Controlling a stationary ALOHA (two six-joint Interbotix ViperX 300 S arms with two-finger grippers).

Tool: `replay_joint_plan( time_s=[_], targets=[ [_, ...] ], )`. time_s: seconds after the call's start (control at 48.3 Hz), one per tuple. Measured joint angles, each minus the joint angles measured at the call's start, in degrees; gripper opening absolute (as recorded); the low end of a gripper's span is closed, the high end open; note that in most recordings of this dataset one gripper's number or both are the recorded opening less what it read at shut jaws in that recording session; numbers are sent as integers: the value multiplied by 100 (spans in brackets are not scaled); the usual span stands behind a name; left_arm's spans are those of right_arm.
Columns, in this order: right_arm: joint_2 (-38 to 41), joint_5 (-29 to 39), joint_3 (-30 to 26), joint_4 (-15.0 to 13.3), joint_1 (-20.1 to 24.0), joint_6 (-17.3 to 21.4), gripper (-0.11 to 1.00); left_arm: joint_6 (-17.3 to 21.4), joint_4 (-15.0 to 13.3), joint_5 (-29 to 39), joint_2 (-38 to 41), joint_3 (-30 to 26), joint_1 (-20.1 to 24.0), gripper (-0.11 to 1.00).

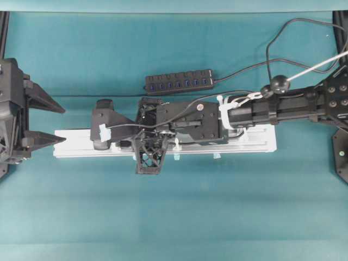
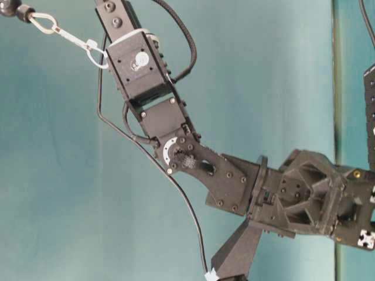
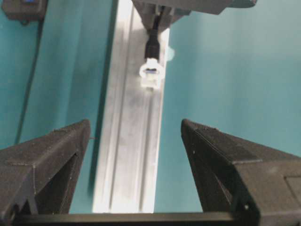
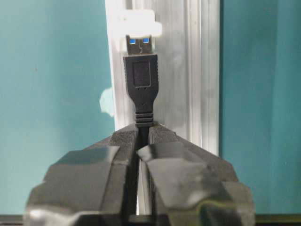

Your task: Pass the USB cable through three rings with both arms.

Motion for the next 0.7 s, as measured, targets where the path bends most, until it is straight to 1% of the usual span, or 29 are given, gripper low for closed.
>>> replay_joint_plan(
  time_s=[0.393,0.559,0.703],
  targets=[
    [105,-176,-132,0,9,-9,-9,-9,0,-70,18,97,0,84],
    [141,-290,-193,18,18,-9,-9,-9,0,-396,114,211,0,84],
    [158,-352,-237,18,35,-9,-9,-18,0,-835,264,334,0,84]
  ],
)
